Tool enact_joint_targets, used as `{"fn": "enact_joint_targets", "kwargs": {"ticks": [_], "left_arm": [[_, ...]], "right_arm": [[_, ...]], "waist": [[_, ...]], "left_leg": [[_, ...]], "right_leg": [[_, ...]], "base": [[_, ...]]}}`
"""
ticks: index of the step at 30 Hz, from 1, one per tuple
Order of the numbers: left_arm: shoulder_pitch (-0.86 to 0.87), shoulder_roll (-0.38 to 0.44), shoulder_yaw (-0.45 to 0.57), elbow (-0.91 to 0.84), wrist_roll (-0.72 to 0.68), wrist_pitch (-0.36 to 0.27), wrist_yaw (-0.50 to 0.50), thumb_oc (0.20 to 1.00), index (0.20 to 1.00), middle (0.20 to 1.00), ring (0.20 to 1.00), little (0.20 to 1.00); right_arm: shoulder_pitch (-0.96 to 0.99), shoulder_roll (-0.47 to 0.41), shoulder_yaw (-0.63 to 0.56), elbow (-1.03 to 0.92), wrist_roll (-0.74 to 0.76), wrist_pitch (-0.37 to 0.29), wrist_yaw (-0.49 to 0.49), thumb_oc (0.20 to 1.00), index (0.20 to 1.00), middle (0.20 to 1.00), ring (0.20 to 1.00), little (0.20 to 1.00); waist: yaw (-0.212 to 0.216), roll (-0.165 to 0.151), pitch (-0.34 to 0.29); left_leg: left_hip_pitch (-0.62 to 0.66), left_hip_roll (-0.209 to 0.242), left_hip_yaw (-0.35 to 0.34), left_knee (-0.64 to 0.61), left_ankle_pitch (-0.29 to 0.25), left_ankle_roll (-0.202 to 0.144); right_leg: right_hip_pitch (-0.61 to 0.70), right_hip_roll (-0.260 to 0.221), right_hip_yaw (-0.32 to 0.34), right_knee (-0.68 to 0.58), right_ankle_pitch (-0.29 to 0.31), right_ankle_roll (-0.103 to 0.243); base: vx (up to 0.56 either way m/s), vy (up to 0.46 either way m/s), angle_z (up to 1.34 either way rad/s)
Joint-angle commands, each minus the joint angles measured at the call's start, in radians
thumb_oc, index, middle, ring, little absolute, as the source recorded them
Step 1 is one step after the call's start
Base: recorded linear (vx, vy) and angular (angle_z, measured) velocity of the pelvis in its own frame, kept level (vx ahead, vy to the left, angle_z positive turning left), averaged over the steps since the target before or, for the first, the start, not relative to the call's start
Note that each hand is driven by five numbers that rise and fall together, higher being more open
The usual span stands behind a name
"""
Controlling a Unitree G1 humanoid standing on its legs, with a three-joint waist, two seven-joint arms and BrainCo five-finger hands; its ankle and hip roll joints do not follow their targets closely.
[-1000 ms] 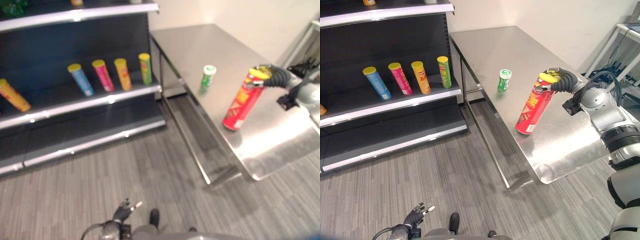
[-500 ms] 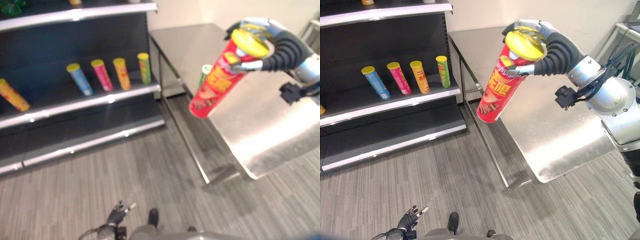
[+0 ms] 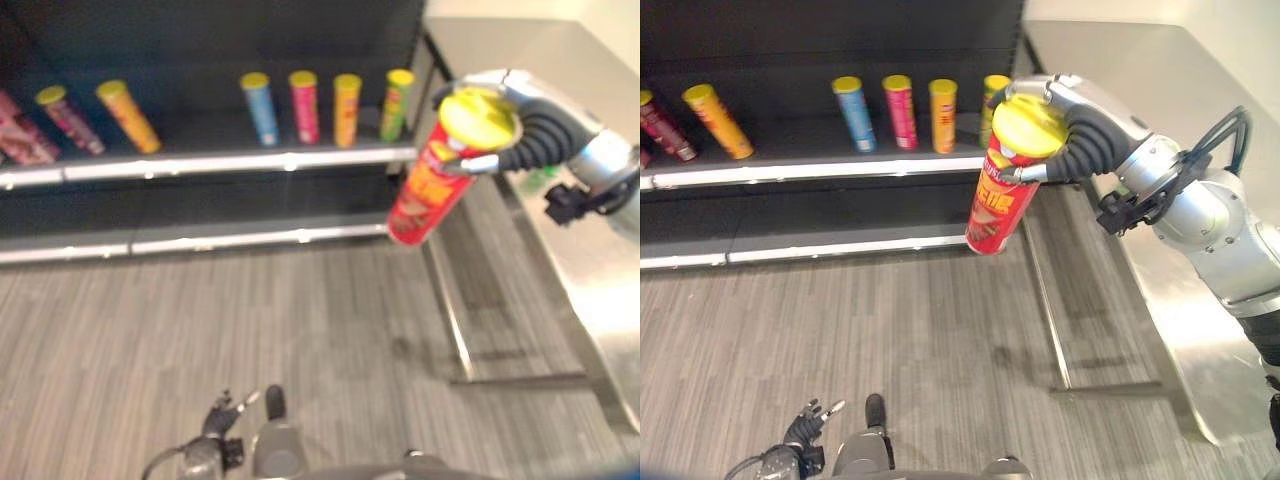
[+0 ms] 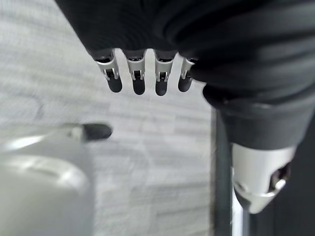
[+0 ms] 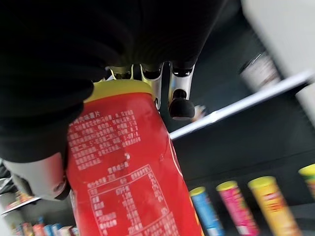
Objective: Put the goods on the table back onto the shelves and tidy them up.
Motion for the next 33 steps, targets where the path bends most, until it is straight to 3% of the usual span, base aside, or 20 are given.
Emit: {"fn": "enact_joint_targets", "kwargs": {"ticks": [1, 2, 3, 6, 8, 10, 13, 15, 18, 21, 23, 24, 25, 26, 27, 28, 30, 31, 32, 33], "left_arm": [[0.028, 0.051, -0.028, -0.017, 0.048, -0.016, 0.017, 1.0, 1.0, 1.0, 1.0, 1.0], [0.015, 0.074, -0.031, -0.018, 0.061, -0.013, 0.016, 1.0, 1.0, 1.0, 1.0, 1.0], [0.005, 0.088, -0.036, -0.017, 0.074, -0.012, 0.015, 1.0, 1.0, 1.0, 1.0, 1.0], [-0.019, 0.109, -0.042, -0.038, 0.054, -0.013, 0.009, 1.0, 1.0, 1.0, 1.0, 1.0], [-0.041, 0.117, -0.058, -0.051, 0.042, -0.015, 0.005, 1.0, 1.0, 1.0, 1.0, 1.0], [-0.061, 0.118, -0.08, -0.058, 0.032, -0.012, -0.003, 1.0, 1.0, 1.0, 1.0, 1.0], [-0.093, 0.1, -0.104, -0.061, 0.023, -0.007, -0.016, 1.0, 1.0, 1.0, 1.0, 1.0], [-0.115, 0.075, -0.136, -0.07, 0.026, 0.0, -0.031, 1.0, 1.0, 1.0, 1.0, 1.0], [-0.116, 0.059, -0.164, -0.076, 0.044, 0.004, -0.044, 1.0, 1.0, 1.0, 1.0, 1.0], [-0.1, 0.042, -0.198, -0.086, 0.068, 0.008, -0.057, 1.0, 1.0, 1.0, 1.0, 1.0], [-0.086, 0.032, -0.211, -0.086, 0.078, 0.013, -0.065, 1.0, 1.0, 1.0, 1.0, 1.0], [-0.087, 0.032, -0.211, -0.086, 0.078, 0.013, -0.065, 1.0, 1.0, 1.0, 1.0, 1.0], [-0.073, 0.026, -0.209, -0.118, 0.068, 0.014, -0.062, 1.0, 1.0, 1.0, 1.0, 1.0], [-0.06, 0.024, -0.206, -0.132, 0.068, 0.013, -0.061, 1.0, 1.0, 1.0, 1.0, 1.0], [-0.06, 0.025, -0.206, -0.132, 0.068, 0.013, -0.061, 1.0, 1.0, 1.0, 1.0, 1.0], [-0.052, 0.015, -0.188, -0.137, 0.057, 0.019, -0.052, 1.0, 1.0, 1.0, 1.0, 1.0], [-0.045, 0.009, -0.179, -0.127, 0.065, 0.02, -0.043, 1.0, 1.0, 1.0, 1.0, 1.0], [-0.043, 0.01, -0.177, -0.122, 0.064, 0.02, -0.043, 1.0, 1.0, 1.0, 1.0, 1.0], [-0.043, 0.01, -0.177, -0.122, 0.064, 0.02, -0.043, 1.0, 1.0, 1.0, 1.0, 1.0], [-0.04, 0.02, -0.173, -0.127, 0.061, 0.015, -0.044, 1.0, 1.0, 1.0, 1.0, 1.0]], "right_arm": [[-0.061, 0.021, 0.008, 0.002, -0.008, -0.005, -0.046, 0.2, 0.2, 0.2, 0.2, 0.2], [-0.085, 0.037, 0.033, 0.01, -0.023, -0.001, -0.046, 0.2, 0.2, 0.2, 0.2, 0.2], [-0.09, 0.04, 0.041, 0.022, -0.029, 0.002, -0.048, 0.2, 0.2, 0.2, 0.2, 0.2], [-0.126, 0.024, 0.075, 0.061, -0.045, 0.011, -0.045, 0.2, 0.2, 0.2, 0.2, 0.2], [-0.186, 0.022, 0.113, 0.077, -0.032, 0.009, -0.045, 0.2, 0.2, 0.2, 0.2, 0.2], [-0.224, 0.019, 0.141, 0.09, -0.018, 0.007, -0.048, 0.2, 0.2, 0.2, 0.2, 0.2], [-0.245, 0.008, 0.156, 0.104, 0.002, 0.004, -0.049, 0.2, 0.2, 0.2, 0.2, 0.2], [-0.229, 0.0, 0.145, 0.11, 0.014, 0.011, -0.044, 0.2, 0.2, 0.2, 0.2, 0.2], [-0.16, -0.013, 0.091, 0.112, 0.02, 0.017, -0.04, 0.2, 0.2, 0.2, 0.2, 0.2], [-0.077, -0.036, 0.032, 0.095, 0.012, 0.017, -0.027, 0.2, 0.2, 0.2, 0.2, 0.2], [-0.034, -0.041, -0.002, 0.09, -0.002, 0.028, -0.025, 0.2, 0.2, 0.2, 0.2, 0.2], [-0.033, -0.041, -0.003, 0.089, -0.002, 0.028, -0.025, 0.2, 0.2, 0.2, 0.2, 0.2], [-0.037, -0.036, 0.005, 0.097, -0.023, 0.037, -0.031, 0.2, 0.2, 0.2, 0.2, 0.2], [-0.039, -0.026, 0.006, 0.094, -0.021, 0.032, -0.031, 0.2, 0.2, 0.2, 0.2, 0.2], [-0.039, -0.026, 0.006, 0.094, -0.021, 0.032, -0.031, 0.2, 0.2, 0.2, 0.2, 0.2], [-0.04, -0.011, 0.007, 0.105, -0.026, 0.038, -0.042, 0.2, 0.2, 0.2, 0.2, 0.2], [-0.019, -0.002, 0.005, 0.129, -0.044, 0.044, -0.047, 0.2, 0.2, 0.2, 0.2, 0.2], [-0.017, -0.008, 0.007, 0.134, -0.047, 0.05, -0.045, 0.2, 0.2, 0.2, 0.2, 0.2], [-0.018, -0.008, 0.007, 0.134, -0.047, 0.05, -0.045, 0.2, 0.2, 0.2, 0.2, 0.2], [-0.036, -0.013, 0.021, 0.139, -0.039, 0.051, -0.043, 0.2, 0.2, 0.2, 0.2, 0.2]], "waist": [[0.031, 0.005, -0.049], [0.036, 0.001, -0.045], [0.033, -0.004, -0.04], [0.019, 0.001, -0.032], [0.008, 0.012, -0.01], [-0.016, 0.011, 0.024], [-0.048, -0.012, 0.061], [-0.064, -0.029, 0.078], [-0.089, -0.042, 0.064], [-0.121, -0.013, 0.038], [-0.148, 0.032, 0.02], [-0.152, 0.027, 0.017], [-0.155, 0.062, 0.029], [-0.152, 0.066, 0.033], [-0.152, 0.065, 0.032], [-0.134, 0.064, 0.045], [-0.125, 0.044, 0.059], [-0.12, 0.036, 0.065], [-0.114, 0.041, 0.068], [-0.102, 0.032, 0.068]], "left_leg": [[0.026, 0.081, -0.006, 0.104, -0.164, -0.088], [0.026, 0.03, -0.019, 0.106, -0.189, -0.054], [0.033, 0.007, -0.032, 0.097, -0.198, -0.043], [0.055, -0.028, -0.07, 0.057, -0.206, -0.019], [0.066, -0.039, -0.095, 0.051, -0.217, -0.006], [0.107, -0.074, -0.122, 0.04, -0.235, 0.009], [0.168, -0.167, -0.201, 0.047, -0.277, 0.026], [0.228, -0.234, -0.288, 0.073, -0.33, 0.041], [0.288, -0.264, -0.358, 0.094, -0.378, 0.046], [0.354, -0.22, -0.384, 0.121, -0.41, 0.009], [0.367, -0.168, -0.372, 0.218, -0.337, -0.068], [0.362, -0.173, -0.376, 0.216, -0.331, -0.067], [0.313, -0.138, -0.336, 0.426, -0.183, -0.14], [0.282, -0.137, -0.311, 0.515, -0.129, -0.149], [0.281, -0.138, -0.312, 0.514, -0.128, -0.149], [0.224, -0.143, -0.275, 0.689, -0.061, -0.158], [0.146, -0.127, -0.241, 0.773, -0.053, -0.129], [0.111, -0.093, -0.224, 0.759, -0.069, -0.1], [0.115, -0.087, -0.219, 0.764, -0.076, -0.099], [0.066, -0.027, -0.199, 0.645, -0.132, -0.061]], "right_leg": [[-0.058, -0.123, 0.092, 0.037, 0.142, 0.085], [-0.082, -0.145, 0.126, 0.078, 0.178, 0.067], [-0.099, -0.132, 0.179, 0.106, 0.208, 0.058], [-0.178, -0.036, 0.307, 0.144, 0.142, 0.043], [-0.244, 0.048, 0.312, 0.129, 0.016, 0.028], [-0.347, 0.165, 0.345, 0.128, -0.04, 0.022], [-0.461, 0.313, 0.385, 0.088, -0.007, 0.025], [-0.508, 0.365, 0.313, 0.044, 0.026, 0.023], [-0.496, 0.351, 0.232, 0.031, 0.046, 0.004], [-0.463, 0.344, 0.222, 0.059, 0.021, -0.051], [-0.431, 0.34, 0.217, 0.074, -0.004, -0.069], [-0.433, 0.333, 0.215, 0.071, 0.0, -0.067], [-0.383, 0.33, 0.217, 0.084, -0.038, -0.091], [-0.36, 0.329, 0.228, 0.083, -0.058, -0.101], [-0.361, 0.328, 0.228, 0.083, -0.058, -0.101], [-0.301, 0.333, 0.259, 0.073, -0.092, -0.122], [-0.251, 0.306, 0.284, 0.057, -0.11, -0.126], [-0.231, 0.295, 0.296, 0.051, -0.117, -0.124], [-0.228, 0.301, 0.301, 0.052, -0.118, -0.124], [-0.2, 0.279, 0.318, 0.034, -0.131, -0.111]], "base": [[0.16, 0.436, 0.45], [0.18, 0.385, 0.33], [0.25, 0.456, 0.3], [0.19, 0.216, 0.31], [0.2, 0.175, 0.58], [0.26, 0.184, 0.31], [0.34, 0.142, 0.73], [0.53, 0.036, 1.46], [0.49, -0.06, 1.5], [0.52, -0.098, 1.37], [0.43, -0.022, 0.99], [0.41, 0.072, 1.0], [0.39, 0.054, 0.91], [0.4, 0.053, 0.64], [0.39, -0.021, 0.08], [0.35, -0.038, -0.14], [0.4, -0.046, -0.5], [0.23, -0.013, -0.49], [0.35, 0.039, -0.27], [0.26, 0.047, -0.26]]}}
